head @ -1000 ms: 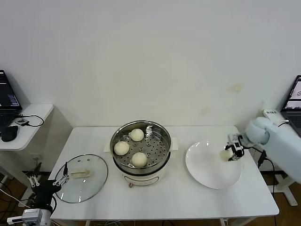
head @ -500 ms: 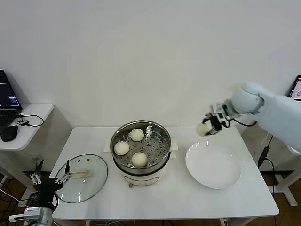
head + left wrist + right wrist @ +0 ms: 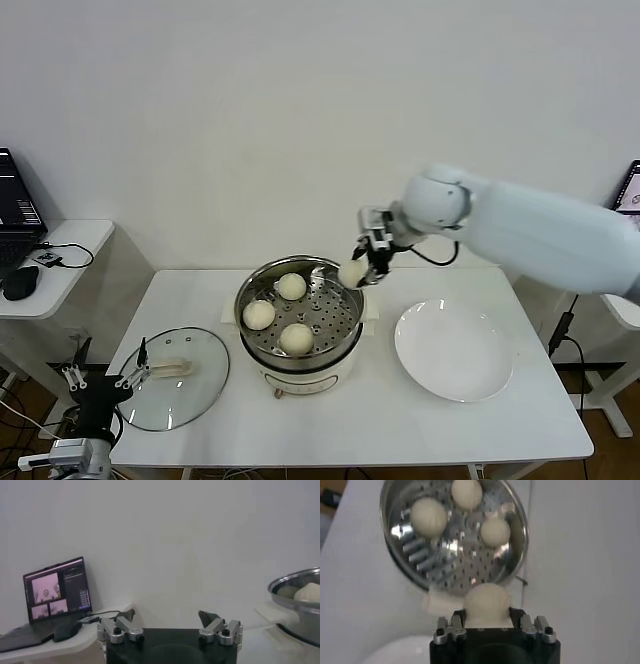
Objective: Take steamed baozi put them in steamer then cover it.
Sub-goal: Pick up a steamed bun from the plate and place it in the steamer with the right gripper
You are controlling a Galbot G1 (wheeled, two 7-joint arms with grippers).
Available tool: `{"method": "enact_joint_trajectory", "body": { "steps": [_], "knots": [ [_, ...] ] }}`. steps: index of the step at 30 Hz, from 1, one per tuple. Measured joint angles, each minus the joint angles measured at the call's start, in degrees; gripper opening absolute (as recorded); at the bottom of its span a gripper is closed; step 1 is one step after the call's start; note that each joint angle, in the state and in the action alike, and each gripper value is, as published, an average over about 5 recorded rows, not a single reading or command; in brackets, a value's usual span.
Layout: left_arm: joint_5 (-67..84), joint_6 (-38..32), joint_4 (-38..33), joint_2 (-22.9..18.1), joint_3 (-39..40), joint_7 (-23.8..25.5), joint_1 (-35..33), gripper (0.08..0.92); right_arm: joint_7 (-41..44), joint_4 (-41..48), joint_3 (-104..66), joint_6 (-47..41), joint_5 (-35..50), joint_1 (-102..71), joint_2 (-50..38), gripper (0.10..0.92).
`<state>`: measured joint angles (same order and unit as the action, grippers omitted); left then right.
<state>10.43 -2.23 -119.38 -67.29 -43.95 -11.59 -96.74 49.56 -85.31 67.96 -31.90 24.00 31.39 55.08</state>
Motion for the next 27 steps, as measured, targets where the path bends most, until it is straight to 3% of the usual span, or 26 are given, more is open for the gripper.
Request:
{"method": "enact_joint_trajectory", "body": {
  "steps": [18, 27],
  "knots": [
    [-0.06, -0.18, 1.00, -0.34, -0.28, 0.00, 0.68, 0.823, -3.98, 6.58, 0.31, -4.41, -2.22, -7.86, 8.53, 0.578],
    [0.00, -0.18, 0.73, -0.37, -0.25, 0.01, 0.60, 0.823, -5.50, 6.11, -0.93, -5.49, -0.84, -8.13, 8.28, 0.787]
  ]
}}
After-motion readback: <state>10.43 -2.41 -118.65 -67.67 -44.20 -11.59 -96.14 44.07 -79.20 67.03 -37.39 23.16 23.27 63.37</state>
